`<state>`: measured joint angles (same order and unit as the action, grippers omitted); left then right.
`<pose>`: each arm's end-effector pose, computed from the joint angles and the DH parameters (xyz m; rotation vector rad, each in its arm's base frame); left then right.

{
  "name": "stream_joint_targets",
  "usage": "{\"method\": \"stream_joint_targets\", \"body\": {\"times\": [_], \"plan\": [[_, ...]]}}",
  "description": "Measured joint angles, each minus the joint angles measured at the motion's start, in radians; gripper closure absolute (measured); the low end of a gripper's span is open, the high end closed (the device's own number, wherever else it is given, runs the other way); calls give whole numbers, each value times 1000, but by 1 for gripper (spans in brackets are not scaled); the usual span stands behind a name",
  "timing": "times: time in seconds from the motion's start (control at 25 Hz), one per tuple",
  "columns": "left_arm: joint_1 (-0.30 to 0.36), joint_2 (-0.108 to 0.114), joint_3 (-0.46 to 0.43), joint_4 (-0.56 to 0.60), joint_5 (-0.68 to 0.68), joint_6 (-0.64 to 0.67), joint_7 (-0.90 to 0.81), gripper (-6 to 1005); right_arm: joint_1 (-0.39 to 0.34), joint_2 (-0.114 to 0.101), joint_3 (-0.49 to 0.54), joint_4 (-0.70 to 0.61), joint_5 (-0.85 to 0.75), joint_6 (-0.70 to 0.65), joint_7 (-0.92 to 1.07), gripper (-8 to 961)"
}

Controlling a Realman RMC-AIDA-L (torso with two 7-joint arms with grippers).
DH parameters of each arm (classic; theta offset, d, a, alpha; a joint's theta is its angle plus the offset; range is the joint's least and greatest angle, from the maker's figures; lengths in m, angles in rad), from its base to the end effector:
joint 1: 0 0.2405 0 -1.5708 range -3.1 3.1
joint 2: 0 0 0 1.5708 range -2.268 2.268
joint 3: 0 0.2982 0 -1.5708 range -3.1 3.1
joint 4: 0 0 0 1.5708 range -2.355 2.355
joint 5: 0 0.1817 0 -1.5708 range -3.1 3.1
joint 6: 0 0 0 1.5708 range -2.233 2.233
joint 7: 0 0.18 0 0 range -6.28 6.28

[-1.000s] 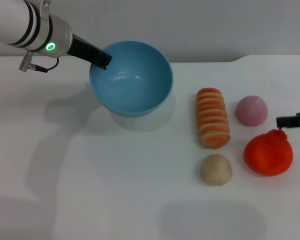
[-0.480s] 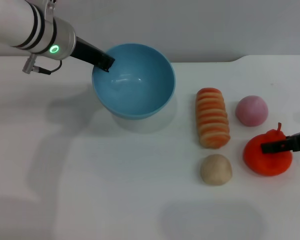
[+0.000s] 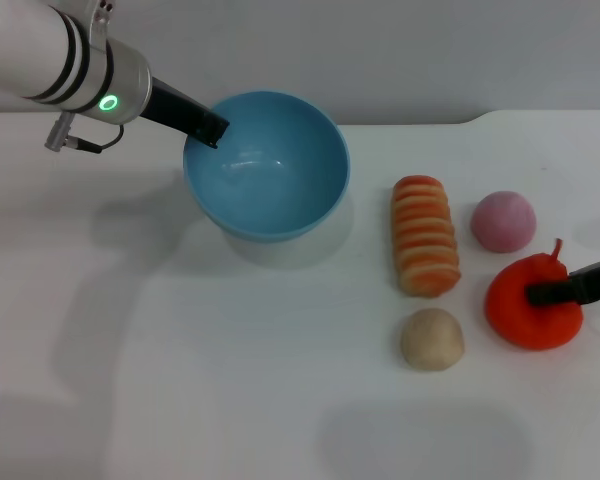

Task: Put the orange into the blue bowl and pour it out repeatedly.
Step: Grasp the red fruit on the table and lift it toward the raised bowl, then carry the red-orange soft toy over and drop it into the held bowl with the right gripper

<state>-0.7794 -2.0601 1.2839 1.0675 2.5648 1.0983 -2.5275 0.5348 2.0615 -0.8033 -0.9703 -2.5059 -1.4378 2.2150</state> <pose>-0.1993 0.4557 -0.0472 -2.3942 -0.7975 0.1346 0.3284 0.3540 -0.0236 -2.4046 1.3554 -0.0374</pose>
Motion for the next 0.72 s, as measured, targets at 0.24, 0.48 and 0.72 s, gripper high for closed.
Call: {"method": "stream_joint_targets", "body": {"times": [0.24, 0.48, 0.72], "plan": [[0, 0, 0, 0, -1, -4, 5, 1001, -2, 1, -3, -12, 9, -9, -26, 612], [-5, 1, 3, 1, -3, 17, 8, 1000, -22, 5, 1, -149, 182, -91, -48, 748], [-37, -2, 73, 2, -4, 84, -1, 1000, 12, 6, -21, -275, 476, -209, -52, 795]]}}
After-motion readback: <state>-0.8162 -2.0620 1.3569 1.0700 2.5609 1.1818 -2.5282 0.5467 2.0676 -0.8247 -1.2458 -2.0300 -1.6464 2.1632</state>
